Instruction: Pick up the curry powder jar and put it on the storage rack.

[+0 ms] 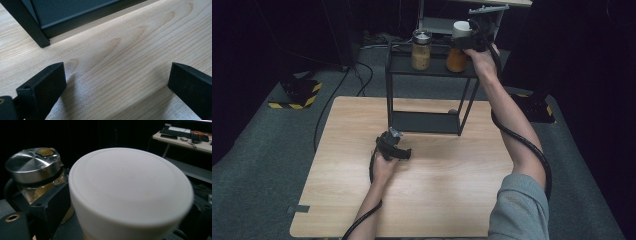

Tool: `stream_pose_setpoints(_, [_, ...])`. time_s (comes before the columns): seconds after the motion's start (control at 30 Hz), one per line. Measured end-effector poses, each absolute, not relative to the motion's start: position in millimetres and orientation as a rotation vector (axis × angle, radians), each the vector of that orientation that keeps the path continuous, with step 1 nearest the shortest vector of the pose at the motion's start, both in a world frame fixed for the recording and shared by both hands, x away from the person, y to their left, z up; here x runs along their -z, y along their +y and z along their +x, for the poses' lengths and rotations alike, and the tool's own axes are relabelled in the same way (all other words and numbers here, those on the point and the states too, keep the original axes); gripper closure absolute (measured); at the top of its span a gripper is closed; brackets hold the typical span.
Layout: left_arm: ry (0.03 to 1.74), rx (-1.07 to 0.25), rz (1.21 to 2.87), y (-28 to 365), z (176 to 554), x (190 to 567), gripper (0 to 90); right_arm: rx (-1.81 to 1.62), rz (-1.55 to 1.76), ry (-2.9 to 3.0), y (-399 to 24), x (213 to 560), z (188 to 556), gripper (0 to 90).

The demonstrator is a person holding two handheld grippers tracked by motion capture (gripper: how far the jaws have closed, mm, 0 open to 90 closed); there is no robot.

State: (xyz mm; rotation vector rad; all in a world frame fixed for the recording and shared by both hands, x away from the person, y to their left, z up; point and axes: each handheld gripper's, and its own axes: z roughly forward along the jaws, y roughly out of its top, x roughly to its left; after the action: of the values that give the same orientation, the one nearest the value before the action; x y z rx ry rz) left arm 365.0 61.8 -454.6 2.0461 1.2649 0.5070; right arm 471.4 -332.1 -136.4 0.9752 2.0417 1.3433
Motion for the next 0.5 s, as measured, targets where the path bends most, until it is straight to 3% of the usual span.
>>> stream_pose_setpoints(0.5, [1.265, -0.507, 2.044, 61.7, 364.9, 454.8, 1.6, -1.399, 0.906, 2.013, -360.3, 159.2, 438.8, 8.6])
